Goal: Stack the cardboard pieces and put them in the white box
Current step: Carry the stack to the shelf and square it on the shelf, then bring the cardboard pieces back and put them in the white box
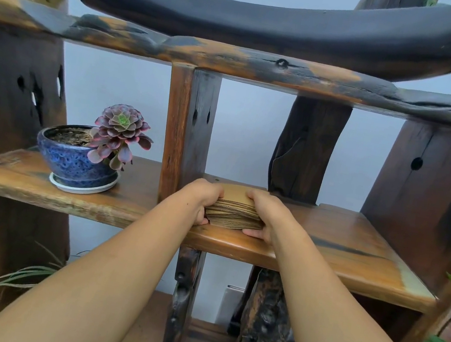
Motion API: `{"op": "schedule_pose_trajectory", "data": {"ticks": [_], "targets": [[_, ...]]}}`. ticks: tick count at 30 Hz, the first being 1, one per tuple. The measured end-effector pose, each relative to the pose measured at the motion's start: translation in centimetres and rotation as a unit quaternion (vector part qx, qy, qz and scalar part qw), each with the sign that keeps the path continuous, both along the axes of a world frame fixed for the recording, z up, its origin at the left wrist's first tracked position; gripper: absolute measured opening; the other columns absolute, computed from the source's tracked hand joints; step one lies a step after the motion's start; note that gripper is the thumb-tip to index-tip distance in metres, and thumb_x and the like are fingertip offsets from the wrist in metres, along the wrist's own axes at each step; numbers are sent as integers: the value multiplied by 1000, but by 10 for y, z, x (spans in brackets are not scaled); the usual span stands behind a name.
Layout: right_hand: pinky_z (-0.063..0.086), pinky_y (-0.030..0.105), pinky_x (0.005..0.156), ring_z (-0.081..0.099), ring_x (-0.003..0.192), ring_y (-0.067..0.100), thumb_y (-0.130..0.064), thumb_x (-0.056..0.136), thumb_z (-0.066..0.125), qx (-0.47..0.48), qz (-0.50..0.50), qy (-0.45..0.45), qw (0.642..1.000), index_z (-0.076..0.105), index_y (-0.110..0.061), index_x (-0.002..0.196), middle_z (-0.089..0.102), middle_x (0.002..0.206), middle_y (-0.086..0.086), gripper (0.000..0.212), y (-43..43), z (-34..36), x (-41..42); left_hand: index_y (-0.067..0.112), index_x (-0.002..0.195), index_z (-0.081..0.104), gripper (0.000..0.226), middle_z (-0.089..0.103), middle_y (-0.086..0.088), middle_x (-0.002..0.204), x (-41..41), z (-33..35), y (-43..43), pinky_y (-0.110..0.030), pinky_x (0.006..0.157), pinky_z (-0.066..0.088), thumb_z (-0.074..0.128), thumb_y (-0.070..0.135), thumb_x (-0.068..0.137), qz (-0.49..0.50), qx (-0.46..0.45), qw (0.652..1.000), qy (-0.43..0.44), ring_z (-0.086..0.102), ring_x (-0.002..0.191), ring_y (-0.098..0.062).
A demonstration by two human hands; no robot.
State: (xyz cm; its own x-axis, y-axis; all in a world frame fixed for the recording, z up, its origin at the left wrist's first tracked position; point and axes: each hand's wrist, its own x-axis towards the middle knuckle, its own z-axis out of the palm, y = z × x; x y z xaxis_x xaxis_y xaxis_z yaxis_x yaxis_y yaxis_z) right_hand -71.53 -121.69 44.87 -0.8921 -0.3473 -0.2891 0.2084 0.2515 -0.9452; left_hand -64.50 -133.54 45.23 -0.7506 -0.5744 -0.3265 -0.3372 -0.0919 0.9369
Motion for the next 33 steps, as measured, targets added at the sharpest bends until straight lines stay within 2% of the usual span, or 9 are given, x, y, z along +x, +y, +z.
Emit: {"op": "schedule_pose_trajectory", "data": {"ticks": [4,6,9,11,16,21,26,29,33], "targets": [[61,44,81,58,108,27,-32,91,56,-35,-19,14,999,44,-19,134,57,122,10,47,2,-6,6,8,115,51,19,61,-11,93,6,-3,8,-32,56,43,52,15,98,1,5,999,37,60,79,-21],[60,46,84,58,106,26,-31,91,55,-53,-23,36,998,43,-20,135,57,121,10,47,10,-8,10,8,114,53,18,60,-10,91,11,-4,15,-30,55,41,52,15,98,-1,-1,998,65,59,77,-20],[60,47,86,60,108,27,-32,92,54,-78,-23,86,993,45,-18,132,58,121,11,43,28,-6,19,5,115,56,19,65,-15,102,23,-1,27,-42,82,54,53,12,97,-33,17,991,126,64,93,-27],[61,45,85,61,110,26,-33,93,53,-93,-16,111,989,47,-18,128,59,122,10,39,45,-2,32,5,111,57,16,66,-16,104,40,3,36,-54,102,49,55,10,96,-58,23,986,154,65,101,-30],[59,49,88,61,109,24,-37,85,55,-122,41,143,981,49,-22,125,61,121,8,43,90,-25,94,6,96,60,9,66,-17,94,110,-14,63,-54,106,46,53,1,93,-87,85,975,187,63,98,-31],[39,22,75,53,99,3,-39,92,53,-61,106,179,976,34,-40,140,55,120,-10,51,119,-100,174,10,107,58,24,65,-13,92,204,-87,105,-39,79,50,51,-5,89,7,160,966,203,61,81,-22],[31,25,95,42,119,5,-34,92,60,-25,227,108,968,15,-30,158,39,140,-15,80,132,-163,254,5,127,57,50,76,-13,103,314,-162,144,-38,84,51,74,8,80,120,163,961,191,70,89,-22],[43,29,98,56,119,13,-21,90,66,-30,338,48,940,39,-18,149,54,139,-6,65,135,-189,308,-5,126,60,59,78,-14,97,391,-190,175,-29,68,58,74,7,70,218,173,941,195,75,81,-20],[54,34,90,69,101,16,-15,88,68,-35,491,13,870,65,-21,113,74,110,4,26,138,-213,395,-9,126,61,64,74,-19,104,502,-210,228,-31,76,56,80,-1,65,361,160,897,199,71,87,-23]]}}
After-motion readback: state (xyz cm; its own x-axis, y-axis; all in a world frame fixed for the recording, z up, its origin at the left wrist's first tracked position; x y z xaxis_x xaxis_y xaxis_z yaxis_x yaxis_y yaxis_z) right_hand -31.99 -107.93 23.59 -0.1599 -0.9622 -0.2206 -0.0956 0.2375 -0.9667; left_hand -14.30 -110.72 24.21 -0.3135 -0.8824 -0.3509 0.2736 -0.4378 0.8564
